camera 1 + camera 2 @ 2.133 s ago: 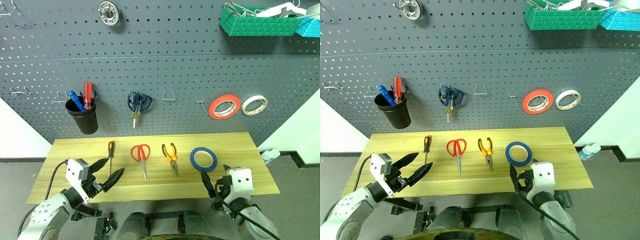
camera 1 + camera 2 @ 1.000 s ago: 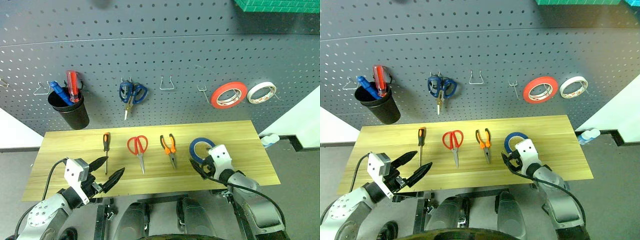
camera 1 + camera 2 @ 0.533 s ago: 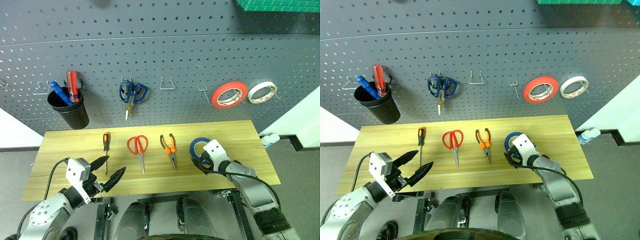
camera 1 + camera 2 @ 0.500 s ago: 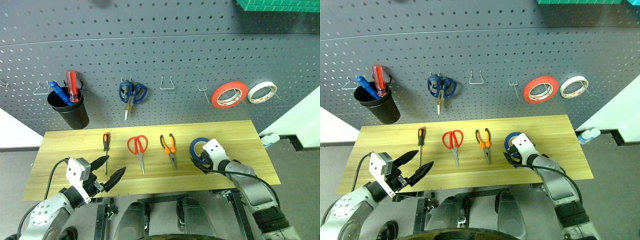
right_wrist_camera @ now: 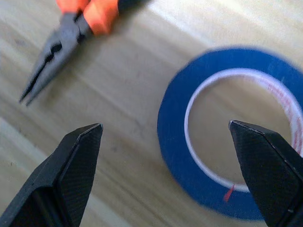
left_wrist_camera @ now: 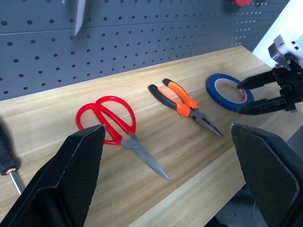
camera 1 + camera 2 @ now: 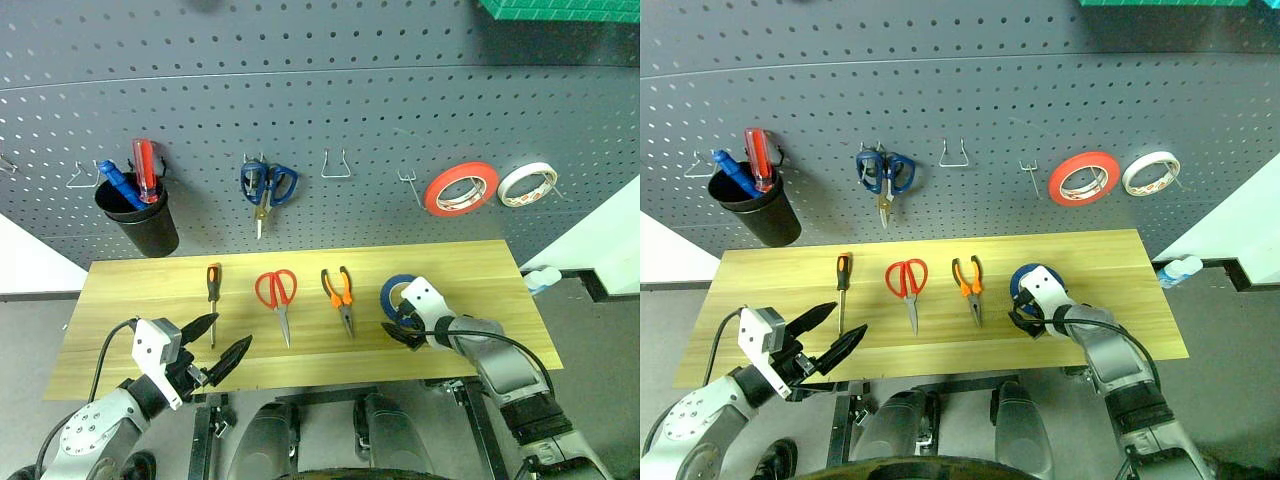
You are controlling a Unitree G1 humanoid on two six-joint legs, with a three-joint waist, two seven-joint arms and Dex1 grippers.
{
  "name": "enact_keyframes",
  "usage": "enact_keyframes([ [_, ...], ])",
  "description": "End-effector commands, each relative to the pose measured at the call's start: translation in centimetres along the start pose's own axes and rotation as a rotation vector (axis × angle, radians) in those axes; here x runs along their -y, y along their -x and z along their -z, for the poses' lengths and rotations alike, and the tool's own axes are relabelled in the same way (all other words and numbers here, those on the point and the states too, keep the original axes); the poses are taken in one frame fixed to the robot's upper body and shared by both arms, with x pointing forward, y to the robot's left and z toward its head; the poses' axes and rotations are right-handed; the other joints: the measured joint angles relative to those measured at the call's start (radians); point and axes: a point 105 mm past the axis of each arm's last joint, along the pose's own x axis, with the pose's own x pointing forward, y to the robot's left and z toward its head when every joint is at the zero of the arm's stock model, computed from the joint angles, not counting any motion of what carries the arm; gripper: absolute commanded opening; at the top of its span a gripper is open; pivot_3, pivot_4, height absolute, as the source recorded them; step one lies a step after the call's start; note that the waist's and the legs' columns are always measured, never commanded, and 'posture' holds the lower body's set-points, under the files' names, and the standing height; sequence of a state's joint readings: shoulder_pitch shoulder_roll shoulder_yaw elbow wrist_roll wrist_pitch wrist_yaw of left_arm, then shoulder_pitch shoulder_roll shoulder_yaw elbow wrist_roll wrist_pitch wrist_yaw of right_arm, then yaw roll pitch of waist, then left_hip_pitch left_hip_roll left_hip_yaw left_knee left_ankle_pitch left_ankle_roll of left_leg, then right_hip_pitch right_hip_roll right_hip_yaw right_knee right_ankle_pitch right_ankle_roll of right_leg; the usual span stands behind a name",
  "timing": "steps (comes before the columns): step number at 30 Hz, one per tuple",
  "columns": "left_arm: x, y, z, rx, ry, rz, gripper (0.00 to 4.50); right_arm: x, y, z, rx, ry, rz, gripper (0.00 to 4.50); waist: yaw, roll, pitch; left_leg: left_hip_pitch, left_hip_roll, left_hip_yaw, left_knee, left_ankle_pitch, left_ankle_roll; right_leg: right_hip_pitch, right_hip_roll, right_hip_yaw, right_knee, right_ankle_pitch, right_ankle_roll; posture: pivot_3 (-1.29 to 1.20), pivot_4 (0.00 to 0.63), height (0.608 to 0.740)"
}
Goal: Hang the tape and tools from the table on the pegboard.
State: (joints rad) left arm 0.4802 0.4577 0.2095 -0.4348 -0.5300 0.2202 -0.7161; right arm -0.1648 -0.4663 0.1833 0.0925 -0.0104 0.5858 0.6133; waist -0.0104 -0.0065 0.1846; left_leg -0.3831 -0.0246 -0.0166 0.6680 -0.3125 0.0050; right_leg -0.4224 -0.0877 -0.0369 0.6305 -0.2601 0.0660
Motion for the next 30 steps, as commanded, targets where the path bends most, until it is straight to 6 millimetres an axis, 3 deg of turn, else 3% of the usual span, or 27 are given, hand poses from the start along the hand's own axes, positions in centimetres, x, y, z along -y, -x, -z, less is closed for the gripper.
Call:
enact_keyframes([
  [1,0.4,0.0,-1.0,0.033,-0.037,0.015,4.42,0.2,0.2,-0.4,0.008,-0.023,-0.01,4.5,0.0,0.0,0.002,0.0,0.0,0.0,0.0,0.0,0.0,0.0,0.0,0.0,0.0,0.0,0.0,0.0,0.195,0.736],
  [10,1.7,0.2,-1.8,0.053,-0.055,0.091,4.42,1.2,-0.3,0.1,-0.011,-0.055,0.027,4.5,-0.001,0.0,0.005,0.0,0.0,0.0,0.0,0.0,0.0,0.0,0.0,0.0,0.0,0.0,0.0,0.0,0.196,0.736],
  [18,4.0,2.2,-2.1,-0.003,-0.044,0.262,4.42,1.5,-0.8,-0.2,-0.006,-0.035,0.027,4.5,0.001,0.0,0.007,-0.001,0.0,0.0,-0.001,0.0,0.0,-0.001,-0.001,0.0,0.0,0.0,-0.001,0.01,0.2,0.736],
  [30,3.3,3.6,-1.9,-0.065,-0.11,0.285,4.42,1.4,-1.4,1.2,-0.06,-0.028,0.018,4.5,-0.001,0.0,0.009,-0.002,0.0,0.0,0.0,0.0,0.0,-0.002,-0.001,0.0,-0.001,0.0,-0.001,0.02,0.195,0.736],
])
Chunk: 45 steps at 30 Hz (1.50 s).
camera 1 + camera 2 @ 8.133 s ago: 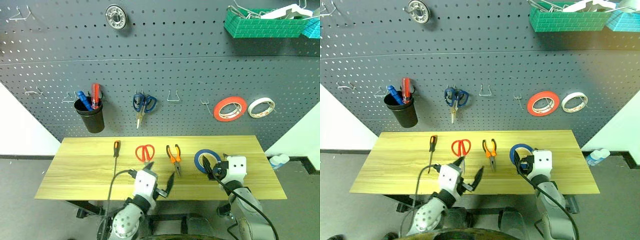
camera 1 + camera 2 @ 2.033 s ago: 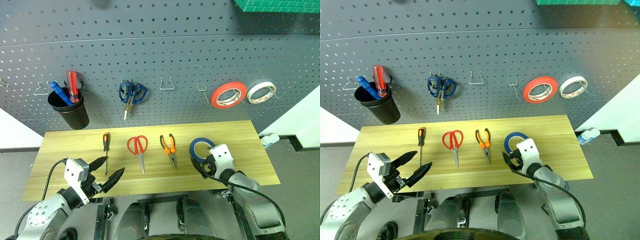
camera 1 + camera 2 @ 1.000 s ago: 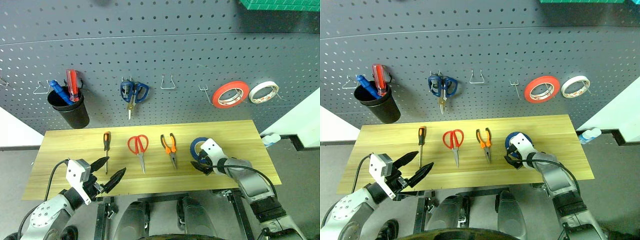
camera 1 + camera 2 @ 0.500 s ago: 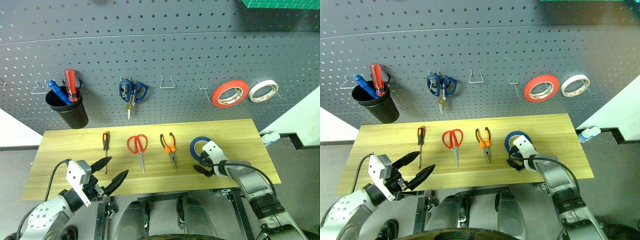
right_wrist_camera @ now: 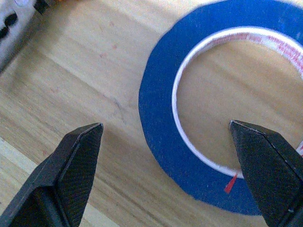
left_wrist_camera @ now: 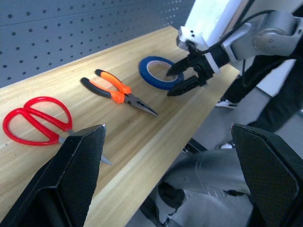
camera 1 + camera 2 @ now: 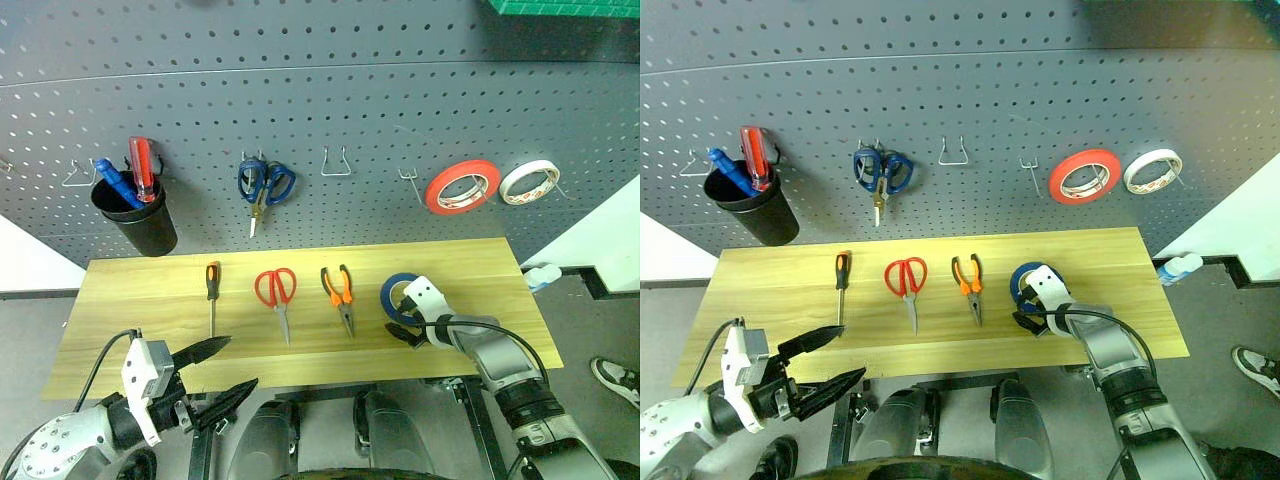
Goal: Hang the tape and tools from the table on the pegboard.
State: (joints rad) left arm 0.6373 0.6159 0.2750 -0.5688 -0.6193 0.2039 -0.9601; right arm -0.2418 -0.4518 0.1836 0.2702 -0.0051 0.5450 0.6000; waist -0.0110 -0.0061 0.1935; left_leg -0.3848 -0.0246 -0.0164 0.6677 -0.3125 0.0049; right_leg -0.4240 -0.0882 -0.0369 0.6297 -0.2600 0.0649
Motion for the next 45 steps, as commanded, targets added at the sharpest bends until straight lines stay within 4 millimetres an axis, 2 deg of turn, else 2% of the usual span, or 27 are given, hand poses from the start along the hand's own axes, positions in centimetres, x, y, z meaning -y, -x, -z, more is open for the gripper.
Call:
enact_keyframes([
  [1,-0.2,0.6,-0.5,0.006,-0.045,-0.011,4.42,0.0,-0.2,0.4,-0.026,0.023,-0.006,4.5,0.0,0.0,0.0,0.0,0.0,0.0,0.0,0.0,0.0,0.0,0.0,0.0,0.0,0.0,0.0,0.02,0.195,0.736],
  [4,-0.4,0.6,-0.5,0.009,-0.05,-0.02,4.42,0.0,-0.4,0.8,-0.052,0.054,-0.014,4.5,0.0,-0.001,0.0,0.001,0.0,0.0,0.0,0.0,0.0,0.0,0.0,0.0,0.0,0.0,0.0,0.02,0.195,0.736],
  [7,-0.4,0.6,-0.5,0.007,-0.063,-0.028,4.5,0.1,-0.6,1.1,-0.071,0.096,-0.013,3.89,0.0,-0.001,-0.001,0.001,0.0,0.0,0.0,0.0,0.0,0.001,0.0,0.0,0.0,0.0,0.0,0.02,0.196,0.736],
  [17,-0.4,0.5,-0.8,0.015,-0.073,-0.027,4.5,0.2,-0.4,1.2,-0.075,0.117,-0.009,0.69,0.001,-0.002,-0.001,0.002,0.0,0.0,0.0,0.0,0.0,0.002,0.0,0.0,0.0,0.0,0.0,0.02,0.194,0.736],
  [22,-0.5,0.1,-0.7,0.023,-0.066,-0.025,4.5,-0.1,-0.4,1.2,-0.052,0.088,-0.021,0.66,0.001,-0.002,-0.001,0.002,0.0,0.0,0.0,0.0,0.0,0.002,0.0,0.0,0.0,0.0,0.0,0.02,0.181,0.736],
  [27,-1.0,-0.5,-0.8,0.048,-0.06,-0.031,4.5,-0.6,0.4,-0.2,0.064,-0.036,-0.059,0.66,0.004,-0.002,-0.002,0.002,0.0,0.0,0.0,0.0,0.0,0.002,0.0,0.0,0.0,0.001,0.001,-0.01,0.156,0.736],
  [31,-1.5,-0.9,-0.7,0.058,-0.063,-0.027,4.5,-1.3,1.3,0.6,0.088,-0.062,-0.082,0.66,0.001,-0.001,-0.004,0.001,0.0,0.001,0.0,0.0,0.0,0.002,0.001,0.0,0.0,0.002,0.003,-0.02,0.132,0.736],
  [37,-2.6,-1.4,-1.1,0.083,-0.08,-0.023,4.5,-2.2,3.6,0.6,0.224,-0.139,-0.119,0.66,0.0,0.0,-0.013,0.002,0.0,0.001,0.0,0.001,-0.001,0.002,0.002,0.0,0.001,0.004,0.007,-0.05,0.102,0.736],
  [45,-3.0,-1.5,-1.9,0.129,-0.063,0.0,4.5,-1.4,7.0,-1.3,0.509,-0.314,-0.108,0.66,-0.005,-0.002,-0.033,0.013,0.003,0.008,0.001,0.0,-0.001,0.011,0.007,0.006,0.001,0.006,0.009,-0.07,0.074,0.736],
])
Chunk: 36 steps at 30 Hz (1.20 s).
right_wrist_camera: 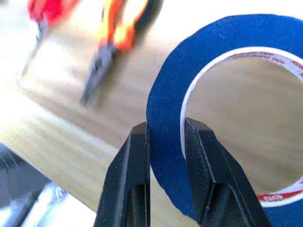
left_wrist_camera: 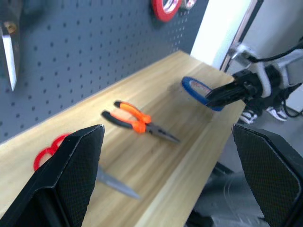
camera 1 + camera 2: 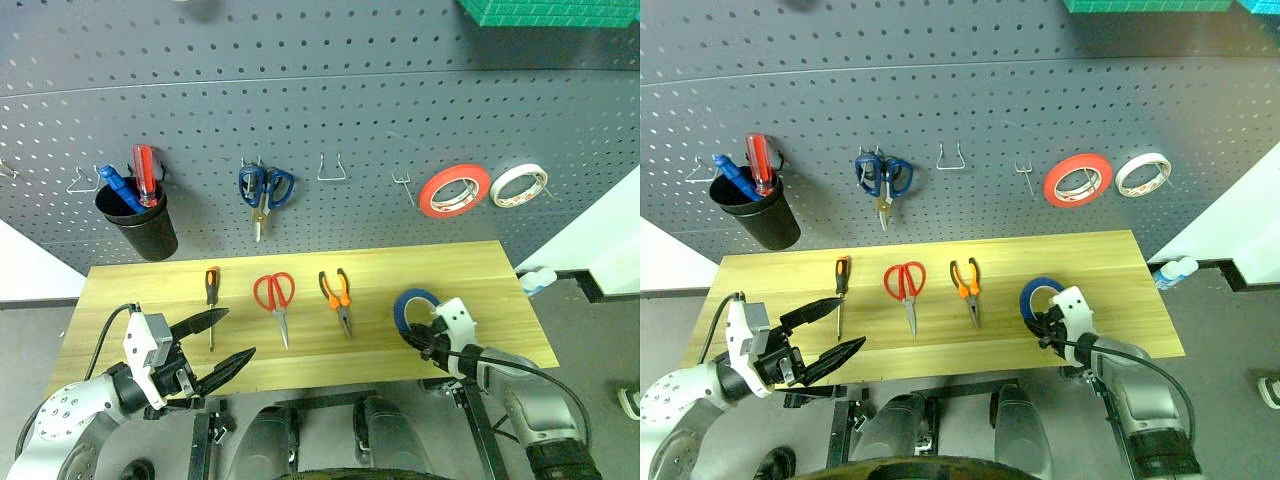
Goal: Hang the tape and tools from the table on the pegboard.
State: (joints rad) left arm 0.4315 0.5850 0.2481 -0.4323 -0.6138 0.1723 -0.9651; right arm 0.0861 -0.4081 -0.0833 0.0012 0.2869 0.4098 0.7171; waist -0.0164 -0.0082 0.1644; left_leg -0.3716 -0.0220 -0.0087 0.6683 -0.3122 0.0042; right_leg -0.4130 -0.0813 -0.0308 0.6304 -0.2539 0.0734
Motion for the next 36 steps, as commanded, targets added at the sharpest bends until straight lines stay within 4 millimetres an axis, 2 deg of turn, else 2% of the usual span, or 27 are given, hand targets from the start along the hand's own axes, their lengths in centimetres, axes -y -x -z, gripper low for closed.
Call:
enact_keyframes([
  [1,0.0,0.1,-0.5,0.026,-0.002,0.021,4.5,-0.3,1.0,-2.9,0.174,-0.041,-0.024,0.66,0.0,0.0,-0.008,0.0,0.0,0.0,0.0,0.0,0.0,0.0,0.0,0.0,0.0,0.0,0.0,-0.08,0.069,0.736],
  [5,-0.3,0.2,-1.1,0.063,0.036,0.024,4.5,-0.8,1.5,-3.7,0.249,-0.015,-0.037,0.66,0.001,0.001,-0.025,0.003,0.001,0.0,0.0,0.0,0.0,0.003,0.001,0.0,0.0,0.0,-0.001,-0.08,0.058,0.736],
  [16,-1.2,-0.8,-1.0,0.085,0.009,0.015,4.5,-2.5,2.1,-9.6,0.486,0.079,-0.094,0.66,-0.002,0.004,-0.058,0.015,0.001,0.004,0.0,0.0,0.0,0.011,0.003,0.003,0.0,0.0,-0.002,-0.1,0.018,0.736],
  [21,-1.7,-1.2,-1.1,0.095,-0.003,0.021,4.5,-2.6,2.0,-10.9,0.536,0.093,-0.086,0.66,-0.002,0.005,-0.08,0.015,0.001,0.004,0.0,0.0,0.0,0.012,0.004,0.003,0.001,0.0,-0.002,-0.11,0.0,0.736],
  [30,-2.2,-1.7,-1.3,0.102,-0.029,0.025,4.5,-3.2,0.4,-13.0,0.564,0.164,-0.109,0.66,-0.005,0.009,-0.095,0.018,0.001,0.005,0.0,0.0,-0.001,0.013,0.004,0.004,0.001,0.001,-0.003,-0.09,0.0,0.736],
  [36,-2.0,-1.5,-1.1,0.1,-0.027,0.019,4.5,-2.7,-1.4,-13.4,0.547,0.198,-0.091,0.66,-0.004,0.009,-0.096,0.017,0.001,0.005,0.0,0.0,-0.001,0.013,0.004,0.005,0.001,0.001,-0.003,-0.08,0.0,0.736],
])
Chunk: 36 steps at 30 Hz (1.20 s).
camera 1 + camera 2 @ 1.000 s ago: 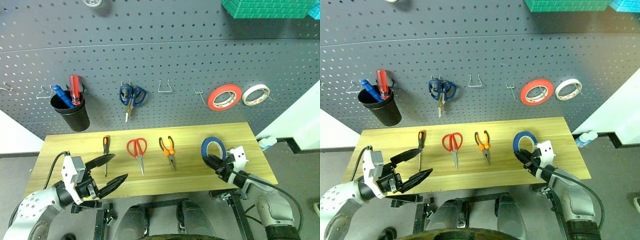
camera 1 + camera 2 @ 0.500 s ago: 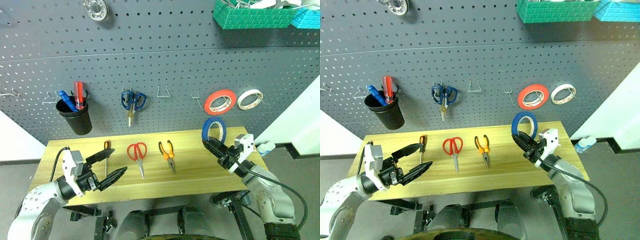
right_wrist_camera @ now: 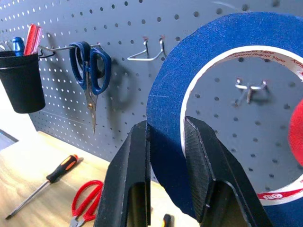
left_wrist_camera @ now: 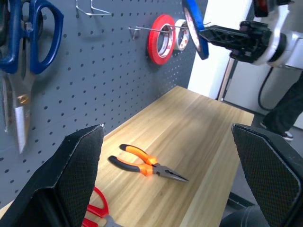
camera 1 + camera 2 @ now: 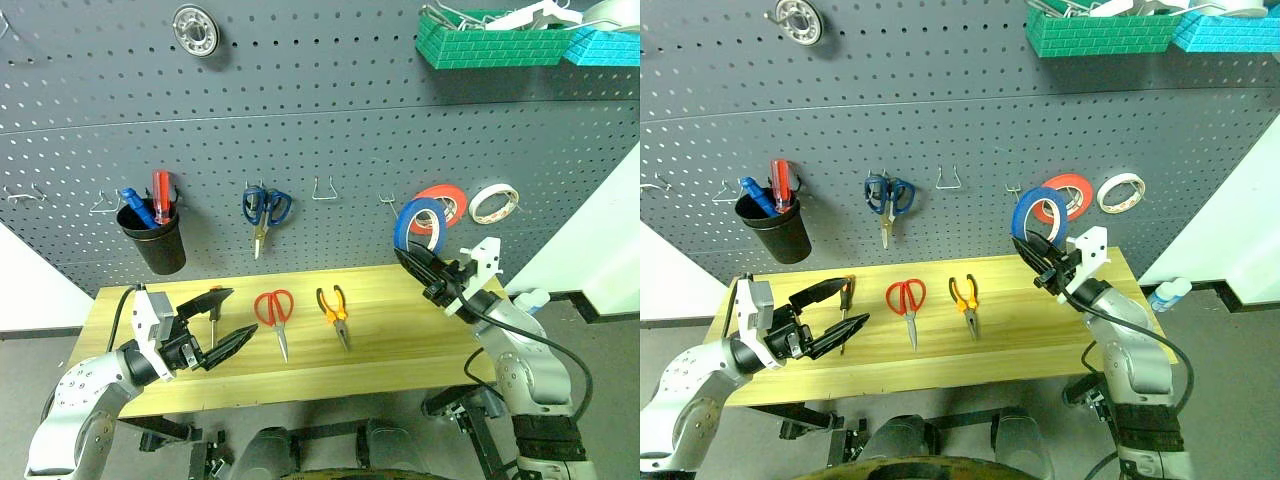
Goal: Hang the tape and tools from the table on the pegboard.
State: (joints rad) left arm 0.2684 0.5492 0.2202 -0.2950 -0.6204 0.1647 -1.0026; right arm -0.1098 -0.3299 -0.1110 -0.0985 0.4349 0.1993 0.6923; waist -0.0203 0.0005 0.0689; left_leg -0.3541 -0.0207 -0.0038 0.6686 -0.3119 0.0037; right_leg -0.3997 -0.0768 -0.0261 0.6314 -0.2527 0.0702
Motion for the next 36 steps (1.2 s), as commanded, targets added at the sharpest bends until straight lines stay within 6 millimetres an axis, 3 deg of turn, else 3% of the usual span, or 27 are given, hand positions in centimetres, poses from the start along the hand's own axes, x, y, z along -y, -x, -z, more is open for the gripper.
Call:
enact_keyframes([
  [1,0.2,0.3,-0.5,0.019,-0.034,0.001,4.5,0.4,-1.2,-0.3,0.02,0.055,0.009,0.66,0.0,0.0,0.0,0.0,0.0,0.0,0.0,0.0,0.0,0.0,0.0,0.0,0.0,0.0,0.0,-0.07,0.0,0.736],
  [24,1.1,1.9,-0.7,0.041,0.038,-0.051,4.5,3.7,-4.2,2.8,-0.046,0.133,0.094,0.66,0.006,0.001,-0.002,0.0,0.0,0.0,0.0,0.0,0.0,0.0,0.0,0.002,0.001,0.0,0.0,-0.01,0.0,0.736],
  [34,0.6,2.7,-1.5,0.125,0.084,-0.083,4.5,3.8,-3.9,3.7,-0.06,0.123,0.092,4.03,0.006,0.001,-0.004,0.001,0.0,0.0,0.0,0.0,0.0,0.0,0.0,0.002,0.001,0.0,0.0,-0.01,0.004,0.736],
  [36,0.6,2.8,-1.6,0.14,0.084,-0.086,4.5,3.8,-3.7,3.9,-0.065,0.121,0.09,4.45,0.006,0.001,-0.004,0.001,0.0,0.0,0.0,0.0,0.0,0.0,0.0,0.002,0.001,0.0,0.0,-0.01,0.004,0.736],
])
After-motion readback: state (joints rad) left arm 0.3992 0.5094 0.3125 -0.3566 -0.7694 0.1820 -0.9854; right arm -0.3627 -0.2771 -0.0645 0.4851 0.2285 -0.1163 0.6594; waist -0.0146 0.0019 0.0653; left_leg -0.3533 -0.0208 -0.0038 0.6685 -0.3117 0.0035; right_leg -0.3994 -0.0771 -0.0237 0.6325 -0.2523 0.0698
